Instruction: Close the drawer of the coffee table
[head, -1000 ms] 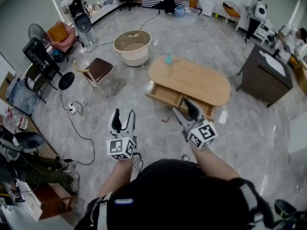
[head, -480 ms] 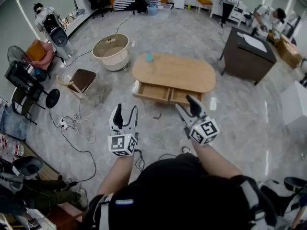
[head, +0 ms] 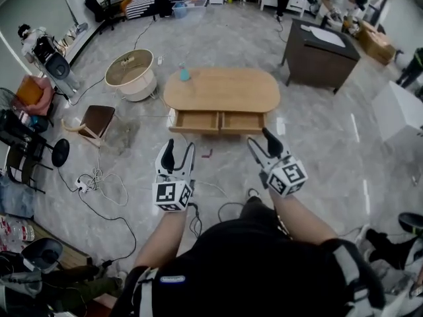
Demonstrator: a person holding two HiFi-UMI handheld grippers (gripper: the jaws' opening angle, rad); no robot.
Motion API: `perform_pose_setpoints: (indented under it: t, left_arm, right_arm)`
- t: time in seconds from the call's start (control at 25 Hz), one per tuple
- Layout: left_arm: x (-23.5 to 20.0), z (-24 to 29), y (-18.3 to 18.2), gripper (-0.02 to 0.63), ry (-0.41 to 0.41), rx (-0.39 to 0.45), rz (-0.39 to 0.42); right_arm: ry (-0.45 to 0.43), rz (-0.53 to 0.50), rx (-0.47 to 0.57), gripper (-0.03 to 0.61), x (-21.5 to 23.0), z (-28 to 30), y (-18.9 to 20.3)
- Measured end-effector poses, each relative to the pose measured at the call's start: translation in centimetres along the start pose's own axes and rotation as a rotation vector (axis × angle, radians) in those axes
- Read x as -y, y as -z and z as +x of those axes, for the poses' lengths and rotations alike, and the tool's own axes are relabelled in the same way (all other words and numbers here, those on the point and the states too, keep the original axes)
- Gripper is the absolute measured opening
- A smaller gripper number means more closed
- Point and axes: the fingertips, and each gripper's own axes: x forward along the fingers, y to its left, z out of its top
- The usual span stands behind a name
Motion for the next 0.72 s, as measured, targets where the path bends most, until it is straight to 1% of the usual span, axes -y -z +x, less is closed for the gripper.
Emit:
perform_pose_setpoints:
  t: [0.16,0.28,0.4,0.52,0.64,0.72]
  left_arm:
    - [1.2,0.8,0.6,0.261,0.050,-0.007,0.004]
    - [2.1,1.4,0.8,0.261,0.073,-0.010,0.012]
    - [2.4,2.1,1.1,0.261,0.091,-0.013,0.027]
    - [2.5,3.1,2.2,0.261,0.110,-0.018,0.039]
    - [2.2,4.8,3.3,0.259,0.108,-0.025,0.032]
    - [2.1,6.7,4.0,0.259,0.103,-0.033,0.029]
  right_arm:
    - [0.031,-0.031,0.009,0.216,0.5,-1.1,-0.6]
    - [0.051,-0.032,0.010,0.216,1.4,-1.7,-0.3]
    - [0.062,-0.007,-0.010,0.216,2.5,-1.4,1.1]
    - [0.053,0.015,-0.027,0.216,3.7,-0.3,3.1]
    - [0.033,0.031,-0.034,0.216,5.2,1.6,4.8]
    - [0.029,0.038,-0.027,0.216,7.1,2.9,5.3]
